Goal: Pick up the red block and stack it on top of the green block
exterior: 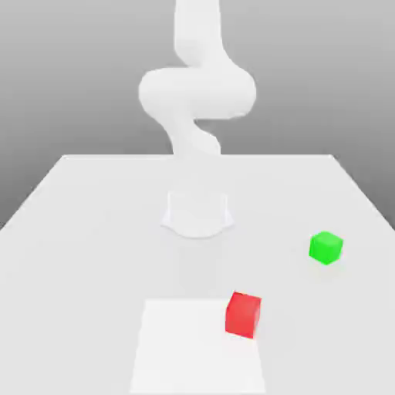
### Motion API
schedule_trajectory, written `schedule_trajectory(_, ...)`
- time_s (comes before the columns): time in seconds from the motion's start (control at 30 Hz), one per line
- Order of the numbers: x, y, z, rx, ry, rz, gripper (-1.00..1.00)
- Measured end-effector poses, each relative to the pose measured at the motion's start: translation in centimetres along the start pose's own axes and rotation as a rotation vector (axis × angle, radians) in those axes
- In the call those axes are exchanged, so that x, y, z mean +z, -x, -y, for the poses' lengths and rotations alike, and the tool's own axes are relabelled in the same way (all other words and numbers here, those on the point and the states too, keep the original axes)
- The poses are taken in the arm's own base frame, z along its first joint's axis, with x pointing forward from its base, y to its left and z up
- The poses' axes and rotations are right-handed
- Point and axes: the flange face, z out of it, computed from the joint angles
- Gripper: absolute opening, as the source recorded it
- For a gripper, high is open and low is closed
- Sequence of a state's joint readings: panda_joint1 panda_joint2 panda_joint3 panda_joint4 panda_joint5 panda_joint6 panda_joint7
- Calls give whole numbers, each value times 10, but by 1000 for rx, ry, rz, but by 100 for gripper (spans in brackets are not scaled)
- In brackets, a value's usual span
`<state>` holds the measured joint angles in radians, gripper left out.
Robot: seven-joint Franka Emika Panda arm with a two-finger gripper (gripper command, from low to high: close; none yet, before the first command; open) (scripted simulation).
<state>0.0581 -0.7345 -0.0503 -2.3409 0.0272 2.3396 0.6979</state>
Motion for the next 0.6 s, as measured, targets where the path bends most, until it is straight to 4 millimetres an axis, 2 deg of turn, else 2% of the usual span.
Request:
schedule_trajectory(0.13, 79, 16, -13, -130, 10, 140, 0)
schedule_trajectory(0.27, 151, 48, -26, -265, 26, 268, 0)
schedule_trajectory(0.43, 227, 103, -47, -447, 52, 413, 0)
schedule_trajectory(0.6, 285, 166, -77, -640, 86, 543, 0)
